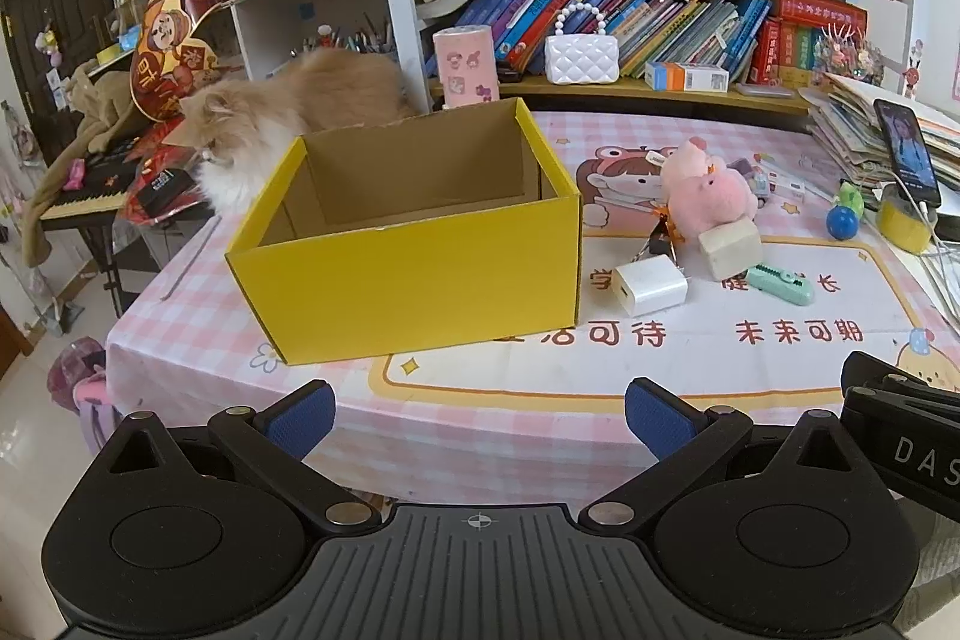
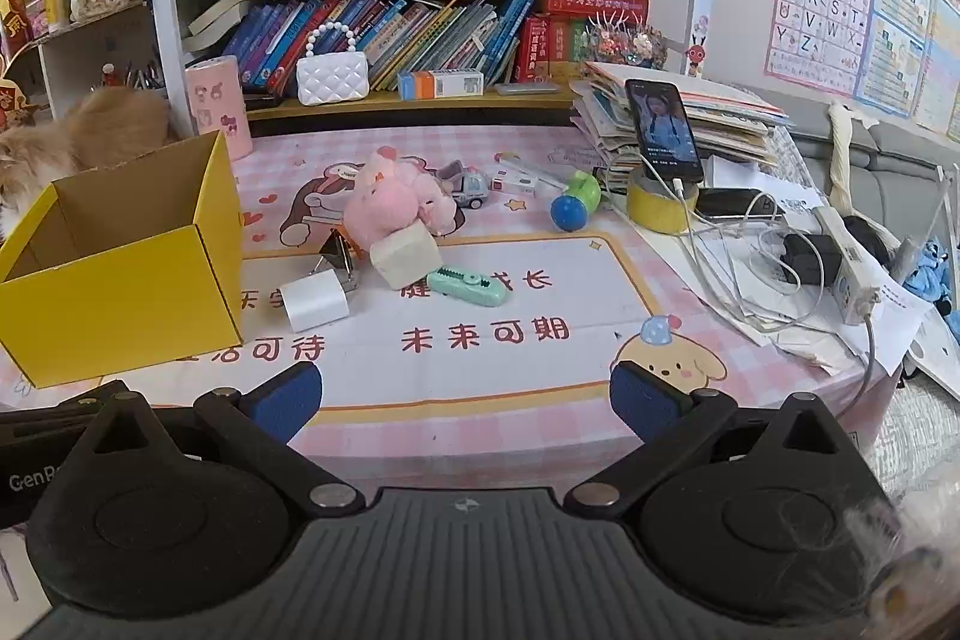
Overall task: Organize objects
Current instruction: 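Approach the table objects with both tools open, then grasp the white charger with the left tool while the right tool grasps the mint-green stapler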
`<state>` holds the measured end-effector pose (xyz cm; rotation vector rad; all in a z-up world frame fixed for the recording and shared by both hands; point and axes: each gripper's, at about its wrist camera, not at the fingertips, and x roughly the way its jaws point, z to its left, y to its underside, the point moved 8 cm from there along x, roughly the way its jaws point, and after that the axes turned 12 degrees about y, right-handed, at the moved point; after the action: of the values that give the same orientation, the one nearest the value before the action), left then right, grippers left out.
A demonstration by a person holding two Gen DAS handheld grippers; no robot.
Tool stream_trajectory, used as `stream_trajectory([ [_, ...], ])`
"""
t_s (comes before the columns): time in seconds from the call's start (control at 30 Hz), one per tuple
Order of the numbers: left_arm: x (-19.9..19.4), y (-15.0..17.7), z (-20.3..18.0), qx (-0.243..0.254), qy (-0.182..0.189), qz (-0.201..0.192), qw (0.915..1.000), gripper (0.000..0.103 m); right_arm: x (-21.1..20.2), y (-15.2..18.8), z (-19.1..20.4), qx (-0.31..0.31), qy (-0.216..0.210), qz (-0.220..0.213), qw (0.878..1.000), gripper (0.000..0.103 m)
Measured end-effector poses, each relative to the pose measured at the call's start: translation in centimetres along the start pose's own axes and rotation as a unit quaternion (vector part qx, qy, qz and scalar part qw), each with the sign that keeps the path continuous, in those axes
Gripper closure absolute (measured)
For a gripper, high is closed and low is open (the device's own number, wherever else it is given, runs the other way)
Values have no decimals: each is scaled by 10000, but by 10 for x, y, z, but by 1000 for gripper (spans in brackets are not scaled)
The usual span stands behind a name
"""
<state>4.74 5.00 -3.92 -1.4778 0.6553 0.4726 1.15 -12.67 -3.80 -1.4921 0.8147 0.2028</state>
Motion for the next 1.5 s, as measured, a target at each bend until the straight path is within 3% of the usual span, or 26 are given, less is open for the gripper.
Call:
stream_trajectory([
  [0.83, -15, 13, 8, 56, -17, 58, 10000, 0, -18, 15, 2, -101, 25, 94, 9999, 0],
  [1.5, 40, 0, -29, -199, -508, 549, 9970, 0, 66, -12, -8, -599, -331, 468, 9966, 0],
])
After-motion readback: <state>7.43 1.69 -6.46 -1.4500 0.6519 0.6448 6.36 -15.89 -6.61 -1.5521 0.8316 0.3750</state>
